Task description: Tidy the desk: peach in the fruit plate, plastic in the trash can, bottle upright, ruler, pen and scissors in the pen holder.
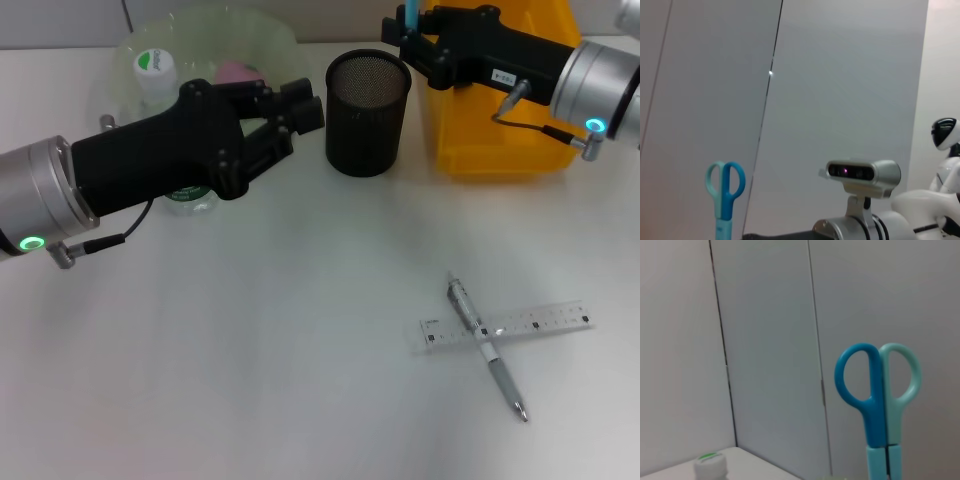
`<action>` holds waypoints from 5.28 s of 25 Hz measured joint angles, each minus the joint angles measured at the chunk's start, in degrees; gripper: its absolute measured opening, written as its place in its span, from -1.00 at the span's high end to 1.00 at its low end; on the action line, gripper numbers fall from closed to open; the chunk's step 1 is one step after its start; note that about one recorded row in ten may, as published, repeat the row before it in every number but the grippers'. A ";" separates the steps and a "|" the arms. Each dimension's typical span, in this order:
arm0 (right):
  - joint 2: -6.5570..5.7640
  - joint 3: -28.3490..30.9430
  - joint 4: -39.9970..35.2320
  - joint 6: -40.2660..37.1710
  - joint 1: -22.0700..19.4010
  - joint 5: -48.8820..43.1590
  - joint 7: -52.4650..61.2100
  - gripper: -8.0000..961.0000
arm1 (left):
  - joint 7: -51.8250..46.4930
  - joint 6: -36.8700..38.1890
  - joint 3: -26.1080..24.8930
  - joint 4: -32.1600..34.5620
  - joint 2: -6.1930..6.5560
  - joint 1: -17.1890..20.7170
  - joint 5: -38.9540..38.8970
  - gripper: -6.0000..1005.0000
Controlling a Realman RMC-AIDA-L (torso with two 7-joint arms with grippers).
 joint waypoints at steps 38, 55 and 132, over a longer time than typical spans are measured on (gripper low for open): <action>0.21 -3.69 8.78 13.62 5.62 3.53 -8.74 0.48 | -0.60 -0.40 -4.78 -0.19 -0.89 -0.20 -0.09 0.61; 0.21 -3.39 8.46 12.94 4.87 3.82 -8.48 -0.03 | -0.54 -0.57 -4.78 -0.18 -0.80 0.15 -0.09 0.60; -0.40 -29.15 -61.77 -48.47 -3.80 -49.20 56.86 -0.41 | 2.88 12.79 -4.28 -0.61 -0.75 7.80 10.45 -0.41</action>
